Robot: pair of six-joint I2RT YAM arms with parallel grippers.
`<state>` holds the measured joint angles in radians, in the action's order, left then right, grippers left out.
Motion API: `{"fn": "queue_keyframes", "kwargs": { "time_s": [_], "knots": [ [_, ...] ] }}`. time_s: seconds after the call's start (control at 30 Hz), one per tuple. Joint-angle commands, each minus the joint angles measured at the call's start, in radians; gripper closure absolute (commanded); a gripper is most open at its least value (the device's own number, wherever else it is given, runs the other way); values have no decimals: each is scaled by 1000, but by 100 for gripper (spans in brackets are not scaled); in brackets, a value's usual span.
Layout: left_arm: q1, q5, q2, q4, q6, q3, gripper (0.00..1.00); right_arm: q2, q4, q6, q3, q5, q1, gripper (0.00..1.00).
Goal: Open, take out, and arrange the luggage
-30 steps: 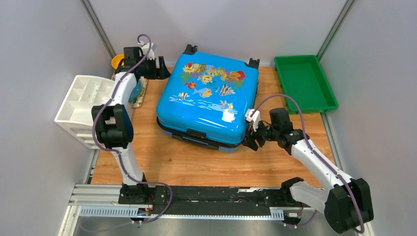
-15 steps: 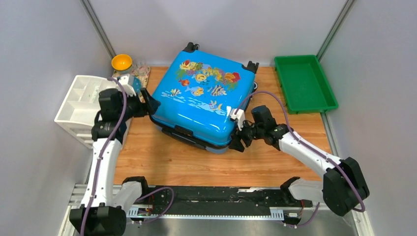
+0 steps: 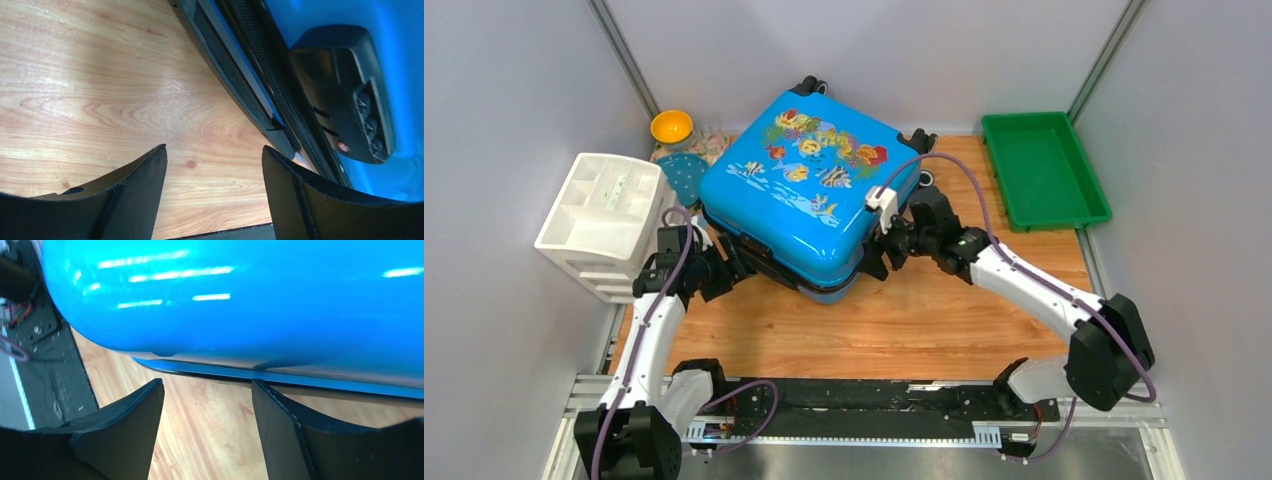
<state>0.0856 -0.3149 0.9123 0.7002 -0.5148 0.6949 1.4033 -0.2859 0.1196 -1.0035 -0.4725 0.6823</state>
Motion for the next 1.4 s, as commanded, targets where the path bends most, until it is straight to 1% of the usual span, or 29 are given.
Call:
{"fn": "queue_keyframes", "kwargs": {
  "time_s": [0.0, 0.03, 0.1, 0.13, 0.2, 0.23, 0.37, 0.47, 0.5, 0.6, 0.63, 0.73, 0.83, 0.9, 0.93, 0.97, 1.0, 1.03, 1.07, 1.1, 1.13, 1.17, 1.27, 1.3, 1.33, 1.37],
  "knots": [
    [6, 31, 11, -115, -111, -29, 22, -156, 168, -24, 9, 11, -85, 27],
    [6, 34, 28, -139, -131, -37, 22, -203, 148, -29, 26, 8, -124, 27],
    [6, 28, 51, -212, -180, -55, 22, -245, 116, -31, 68, 0, -164, 27],
    [5, 23, 71, -238, -198, -61, 22, -282, 85, -38, 80, -11, -212, 27],
    [5, 10, 88, -318, -247, -84, 22, -316, 56, -63, 106, -24, -263, 27],
    [5, 10, 105, -338, -261, -92, 22, -345, 28, -70, 115, -34, -308, 27],
    [-4, 3, 134, -413, -300, -121, 22, -420, -12, -80, 170, -49, -392, 26],
    [-47, 65, 152, -410, -304, -121, 25, -460, -29, -77, 204, -19, -423, 26],
    [-70, 106, 161, -387, -312, -121, 26, -466, -29, -90, 207, -8, -429, 26],
    [-83, 140, 212, -357, -358, -126, 30, -455, -38, -113, 206, 26, -461, 26],
    [-83, 145, 247, -347, -366, -123, 34, -440, -48, -113, 201, 20, -483, 25],
    [-83, 171, 330, -311, -381, -88, 38, -403, -56, -150, 181, 25, -518, 25],
    [-83, 158, 414, -298, -407, -13, 41, -374, -55, -161, 161, 25, -544, 25],
    [-118, 161, 468, -295, -404, 27, 44, -362, -56, -167, 146, 28, -552, 25],
    [-124, 165, 483, -289, -396, 49, 49, -350, -53, -172, 143, 31, -561, 25],
    [-129, 166, 499, -286, -383, 87, 52, -345, -50, -181, 140, 32, -563, 25],
    [-142, 165, 523, -285, -337, 106, 57, -339, -49, -184, 134, 34, -566, 25],
    [-153, 171, 536, -277, -308, 127, 69, -330, -48, -187, 131, 37, -573, 25],
    [-162, 178, 548, -256, -274, 173, 75, -326, -47, -190, 128, 37, -578, 25],
    [-181, 201, 569, -239, -198, 201, 82, -323, -47, -195, 126, 35, -584, 26],
    [-185, 221, 577, -220, -164, 227, 94, -317, -42, -193, 128, 22, -601, 26],
    [-187, 235, 585, -203, -133, 267, 100, -314, -42, -192, 126, 11, -612, 25],
    [-185, 296, 637, -150, 40, 362, 100, -308, -30, -169, 135, -49, -661, 26],
    [-179, 312, 672, -139, 76, 386, 100, -305, -30, -143, 137, -66, -670, 26],
    [-175, 312, 687, -125, 114, 435, 100, -303, -30, -126, 141, -92, -675, 26],
    [-172, 313, 700, -119, 184, 452, 100, -302, -32, -123, 143, -109, -708, 26]
  ]
}}
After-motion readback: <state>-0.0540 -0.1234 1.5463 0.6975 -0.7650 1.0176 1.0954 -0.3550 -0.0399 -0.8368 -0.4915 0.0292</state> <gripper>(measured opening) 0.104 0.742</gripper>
